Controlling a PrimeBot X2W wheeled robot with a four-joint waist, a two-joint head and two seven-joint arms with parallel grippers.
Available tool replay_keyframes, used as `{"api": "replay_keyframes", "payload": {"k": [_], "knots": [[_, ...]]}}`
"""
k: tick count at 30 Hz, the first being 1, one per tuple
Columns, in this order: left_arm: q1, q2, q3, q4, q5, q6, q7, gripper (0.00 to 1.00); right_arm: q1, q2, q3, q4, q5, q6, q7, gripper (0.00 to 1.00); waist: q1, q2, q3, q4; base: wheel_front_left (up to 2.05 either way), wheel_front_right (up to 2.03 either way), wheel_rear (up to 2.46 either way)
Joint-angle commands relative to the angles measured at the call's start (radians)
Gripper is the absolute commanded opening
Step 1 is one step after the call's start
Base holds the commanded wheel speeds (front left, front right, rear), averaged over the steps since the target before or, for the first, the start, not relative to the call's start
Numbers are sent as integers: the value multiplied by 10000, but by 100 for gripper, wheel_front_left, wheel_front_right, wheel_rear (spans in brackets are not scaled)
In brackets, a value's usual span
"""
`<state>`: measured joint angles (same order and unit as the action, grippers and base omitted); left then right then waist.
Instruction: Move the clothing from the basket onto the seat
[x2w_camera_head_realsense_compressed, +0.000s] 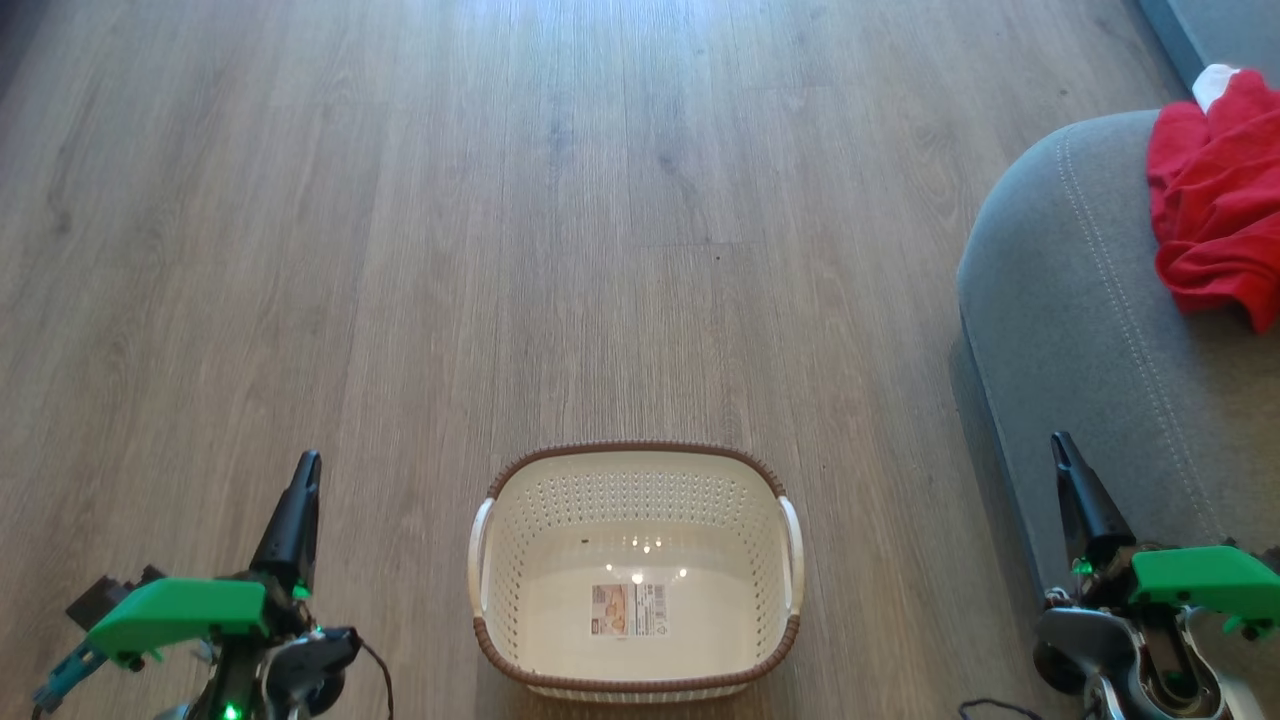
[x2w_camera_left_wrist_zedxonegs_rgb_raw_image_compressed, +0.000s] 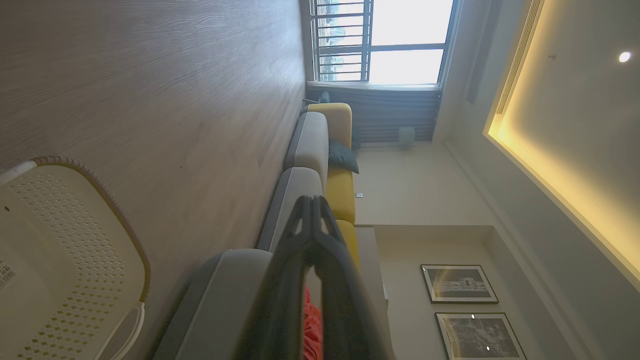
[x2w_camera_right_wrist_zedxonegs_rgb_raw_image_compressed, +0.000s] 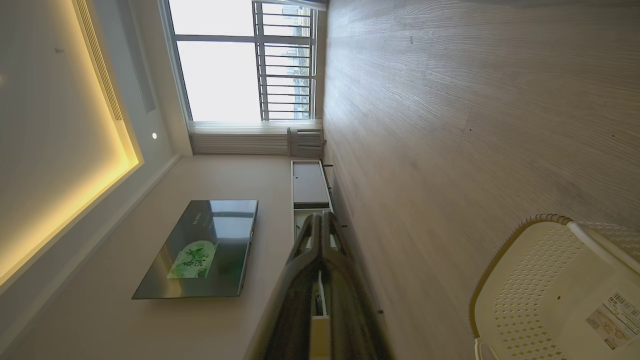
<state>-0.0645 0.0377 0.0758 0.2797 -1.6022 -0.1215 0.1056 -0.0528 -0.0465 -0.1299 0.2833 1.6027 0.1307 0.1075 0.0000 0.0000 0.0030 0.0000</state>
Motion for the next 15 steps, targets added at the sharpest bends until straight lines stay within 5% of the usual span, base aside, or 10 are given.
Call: {"api": "replay_keyframes", "payload": {"k": [1,15], "knots": [[-437,125,380,-341,-64,-92,77,0,-552,-37,159,-385,57,0,59,0,0,0,1,0,0,0,0],[-437,125,380,-342,-64,-92,77,0,-552,-37,160,-385,58,0,58,0,0,0,1,0,0,0,0]]}}
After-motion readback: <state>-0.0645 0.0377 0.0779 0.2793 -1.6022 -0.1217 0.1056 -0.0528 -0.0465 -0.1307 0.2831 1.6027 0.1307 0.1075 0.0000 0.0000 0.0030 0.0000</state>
